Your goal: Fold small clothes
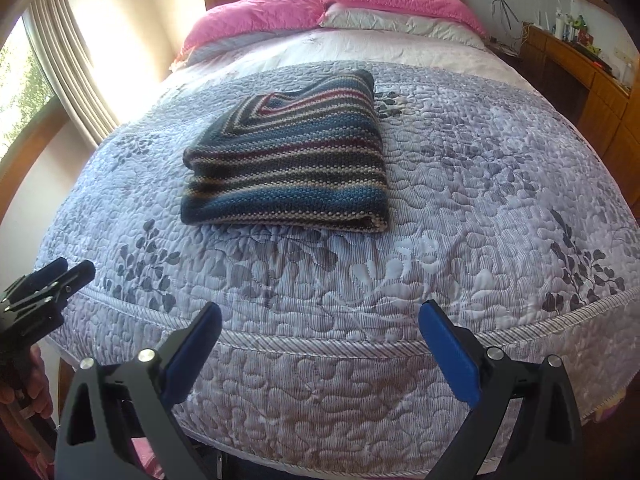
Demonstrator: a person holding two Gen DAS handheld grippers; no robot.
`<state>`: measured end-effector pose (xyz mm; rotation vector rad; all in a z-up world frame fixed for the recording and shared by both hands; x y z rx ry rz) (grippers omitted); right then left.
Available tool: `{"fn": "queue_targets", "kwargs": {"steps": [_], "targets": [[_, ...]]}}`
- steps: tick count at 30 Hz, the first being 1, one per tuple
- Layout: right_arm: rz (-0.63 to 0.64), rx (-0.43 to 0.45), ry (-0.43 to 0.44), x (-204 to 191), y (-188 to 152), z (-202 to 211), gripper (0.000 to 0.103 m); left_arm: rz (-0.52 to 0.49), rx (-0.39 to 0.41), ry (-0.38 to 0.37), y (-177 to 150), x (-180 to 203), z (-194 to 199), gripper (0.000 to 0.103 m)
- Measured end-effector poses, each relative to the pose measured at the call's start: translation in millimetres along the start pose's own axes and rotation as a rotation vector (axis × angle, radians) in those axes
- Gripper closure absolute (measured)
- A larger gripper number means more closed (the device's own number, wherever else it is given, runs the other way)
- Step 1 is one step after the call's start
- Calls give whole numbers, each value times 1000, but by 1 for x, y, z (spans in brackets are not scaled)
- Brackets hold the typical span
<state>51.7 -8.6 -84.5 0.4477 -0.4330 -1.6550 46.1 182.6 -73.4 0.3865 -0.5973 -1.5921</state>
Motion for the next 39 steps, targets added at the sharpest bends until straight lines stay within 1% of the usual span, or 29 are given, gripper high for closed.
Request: {"fn": "queue_targets", "kwargs": {"steps": [11, 21, 39], "targets": [[13, 47, -50, -2, 2, 18, 4, -20, 39, 35, -4, 4, 20, 20], [13, 81, -62, -4, 1, 32, 4, -33, 70, 56, -3, 6, 36, 18], [20, 70, -65, -7, -2, 28, 4, -33, 58, 69, -6, 4, 33, 17]]}}
Point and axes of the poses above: each gripper's, at about its wrist camera, not at the fingertips, and z roughly against the way its jaws point, x to its right, y to its top, the point moved 7 cm from there along -z, roughly the way its jaws point, and after that the axes turned 7 degrees about -y, right-handed, at the moved point
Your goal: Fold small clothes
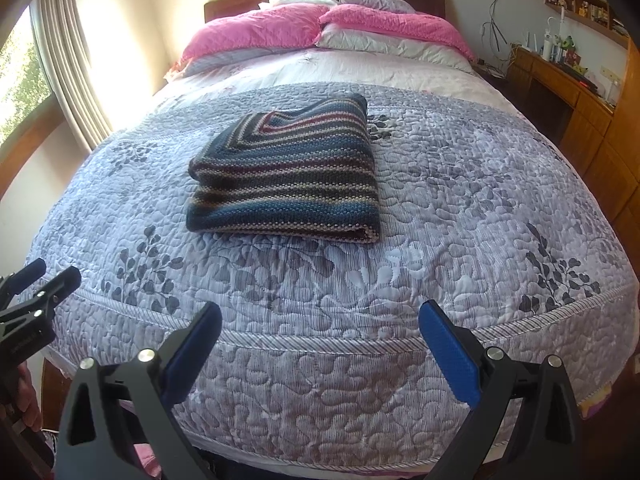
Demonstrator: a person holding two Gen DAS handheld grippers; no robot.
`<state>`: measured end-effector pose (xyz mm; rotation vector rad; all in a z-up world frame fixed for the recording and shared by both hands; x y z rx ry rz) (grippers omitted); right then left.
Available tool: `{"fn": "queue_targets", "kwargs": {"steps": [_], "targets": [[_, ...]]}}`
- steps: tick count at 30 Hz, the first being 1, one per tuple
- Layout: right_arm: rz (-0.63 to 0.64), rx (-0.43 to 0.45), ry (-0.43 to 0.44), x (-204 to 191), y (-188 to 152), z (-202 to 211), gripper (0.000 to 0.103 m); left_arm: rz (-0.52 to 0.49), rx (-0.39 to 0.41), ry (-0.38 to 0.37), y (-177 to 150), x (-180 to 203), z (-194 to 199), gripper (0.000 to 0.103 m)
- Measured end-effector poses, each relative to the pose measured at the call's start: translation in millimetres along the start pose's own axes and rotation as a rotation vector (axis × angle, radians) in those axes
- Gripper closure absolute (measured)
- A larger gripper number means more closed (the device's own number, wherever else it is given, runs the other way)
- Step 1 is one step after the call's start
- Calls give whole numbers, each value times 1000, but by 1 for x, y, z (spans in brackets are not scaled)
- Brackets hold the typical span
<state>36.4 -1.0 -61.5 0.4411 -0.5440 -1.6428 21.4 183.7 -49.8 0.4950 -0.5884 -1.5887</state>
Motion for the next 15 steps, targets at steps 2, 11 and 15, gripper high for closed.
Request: {"fn": "queue_targets", "kwargs": {"steps": [2, 11, 15], "targets": [[11, 12, -15, -2, 0, 1, 4, 2, -2, -1, 0, 0, -1, 17], [8, -10, -36, 1, 1, -4, 4, 2, -6, 3, 1, -1, -4, 16], [13, -17, -39, 2, 1, -6, 4, -1, -10, 4, 2, -1, -5, 16]]}}
Point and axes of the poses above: each gripper's, at about its wrist camera, not at the fingertips, and z roughly against the way its jaws point, x to its right, y to its top, the point moved 7 cm from there along -z, roughly the way its jaws point, and after that the axes turned 7 degrees about -y, right-handed, at the moved point
